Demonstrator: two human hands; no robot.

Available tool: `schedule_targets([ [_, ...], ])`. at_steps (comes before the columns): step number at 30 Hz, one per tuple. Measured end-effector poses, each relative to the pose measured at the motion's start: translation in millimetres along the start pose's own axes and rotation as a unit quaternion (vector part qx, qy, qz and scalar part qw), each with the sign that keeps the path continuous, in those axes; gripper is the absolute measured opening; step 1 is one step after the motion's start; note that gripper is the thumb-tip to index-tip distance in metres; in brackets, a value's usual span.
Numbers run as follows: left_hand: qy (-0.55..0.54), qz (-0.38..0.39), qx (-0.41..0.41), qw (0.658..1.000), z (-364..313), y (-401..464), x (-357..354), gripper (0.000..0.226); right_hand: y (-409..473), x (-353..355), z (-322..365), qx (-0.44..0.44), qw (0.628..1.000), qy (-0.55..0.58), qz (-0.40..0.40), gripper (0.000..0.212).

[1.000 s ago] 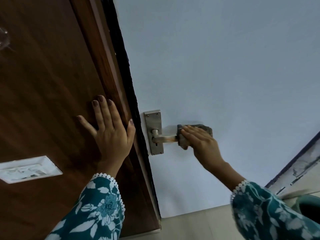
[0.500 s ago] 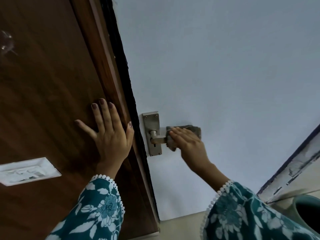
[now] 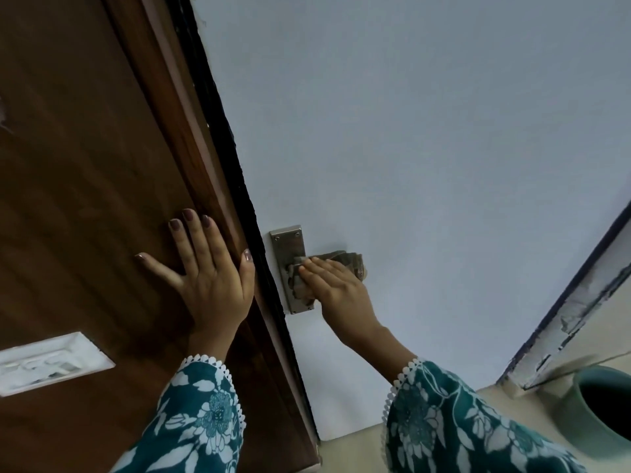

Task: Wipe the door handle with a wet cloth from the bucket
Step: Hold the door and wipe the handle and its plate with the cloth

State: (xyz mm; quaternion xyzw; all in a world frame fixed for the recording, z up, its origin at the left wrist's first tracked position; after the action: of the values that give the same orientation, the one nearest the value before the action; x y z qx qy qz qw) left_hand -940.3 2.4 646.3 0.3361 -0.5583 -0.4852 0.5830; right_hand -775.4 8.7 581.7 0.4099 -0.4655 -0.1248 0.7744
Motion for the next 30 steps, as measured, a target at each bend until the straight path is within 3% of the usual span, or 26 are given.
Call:
schedule_targets([
  [7,-0.009,-0.003,0.005,1.000,0,0,1,0.070,-25,37,-78,-0.127,0.991,0.026,-0.034,0.050],
  [15,-0.010,0.001,0.006,1.000,1,-1,0,0.069,-15,15,-44,-0.030,0.999,0.001,-0.014,0.045],
  [18,-0.016,0.011,0.003,1.000,2,-2,1,0.070,-17,20,-54,-0.054,0.998,0.028,-0.021,0.045],
  [20,-0.020,0.016,0.006,1.000,2,-2,0,0.071,-25,27,-77,-0.124,0.990,0.060,-0.024,0.044],
  [25,-0.016,0.010,0.002,1.000,1,-2,-1,0.070,-55,36,-102,-0.307,0.925,0.224,0.014,0.035],
  [28,-0.013,0.011,-0.004,1.000,0,-2,-1,0.071,-87,32,-102,-0.415,0.845,0.337,0.004,0.031],
  [30,-0.010,0.009,-0.005,1.000,0,-2,-1,0.071,-106,27,-106,-0.476,0.810,0.341,-0.017,0.031],
])
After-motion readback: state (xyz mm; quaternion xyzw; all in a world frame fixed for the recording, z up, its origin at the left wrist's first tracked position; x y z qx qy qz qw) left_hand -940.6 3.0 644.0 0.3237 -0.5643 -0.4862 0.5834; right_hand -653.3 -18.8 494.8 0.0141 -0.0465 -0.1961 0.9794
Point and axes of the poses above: each hand's wrist, its own y-axis towards the middle knuckle, its own x-axis out of the back of the hand, z = x × y, the point moved 7 cm from there along y, towards the middle knuckle, and after that the axes turned 6 degrees about -x, right-handed, at the moved point
